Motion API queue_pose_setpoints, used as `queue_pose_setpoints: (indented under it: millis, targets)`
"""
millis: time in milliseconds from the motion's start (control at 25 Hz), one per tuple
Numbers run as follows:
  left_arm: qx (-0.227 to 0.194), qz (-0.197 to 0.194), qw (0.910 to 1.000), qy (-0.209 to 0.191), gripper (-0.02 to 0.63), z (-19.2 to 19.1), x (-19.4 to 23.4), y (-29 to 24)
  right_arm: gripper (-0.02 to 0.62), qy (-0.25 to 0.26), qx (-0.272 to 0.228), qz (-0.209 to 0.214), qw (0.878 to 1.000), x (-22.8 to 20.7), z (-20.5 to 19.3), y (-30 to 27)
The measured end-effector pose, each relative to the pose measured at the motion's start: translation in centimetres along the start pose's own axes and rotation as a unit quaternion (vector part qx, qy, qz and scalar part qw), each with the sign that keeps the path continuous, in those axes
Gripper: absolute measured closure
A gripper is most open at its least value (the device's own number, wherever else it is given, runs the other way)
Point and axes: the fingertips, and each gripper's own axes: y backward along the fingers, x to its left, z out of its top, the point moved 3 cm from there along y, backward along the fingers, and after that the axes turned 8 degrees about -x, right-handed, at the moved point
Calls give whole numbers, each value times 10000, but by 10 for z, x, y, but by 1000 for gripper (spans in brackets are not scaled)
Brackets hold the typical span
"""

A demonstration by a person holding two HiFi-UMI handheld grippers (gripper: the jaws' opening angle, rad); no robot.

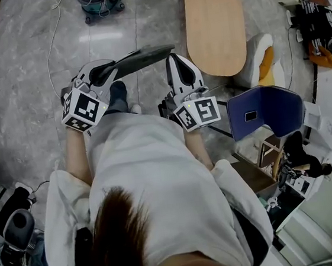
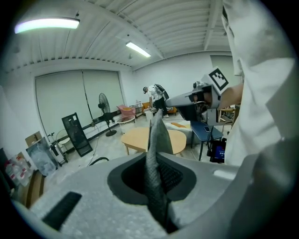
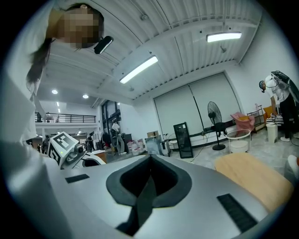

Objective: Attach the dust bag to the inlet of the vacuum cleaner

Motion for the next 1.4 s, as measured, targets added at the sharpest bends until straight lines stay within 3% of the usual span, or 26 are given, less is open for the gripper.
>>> queue_pose_setpoints:
  millis: [440,600,880,1120,1400]
  targets:
    - [162,-395,9988,-239,568,-15,101,-19,594,292,-73,-99,9995,-8,11,-109]
    - [143,-324,9992,-199,568,-28,136,-18,594,284,-110,-11,9995,-2,6,-143]
    - [190,-226,9995,-63,568,-38,156,-26,594,317,-132,117,9993,-7,7,-169]
    - [343,-156,9993,63,568,-44,181,-51,594,197,-28,183,9996,-39,-5,-203]
    - [596,14,9979,235,568,-48,238,-97,594,98,115,426,9990,-97,-6,-282]
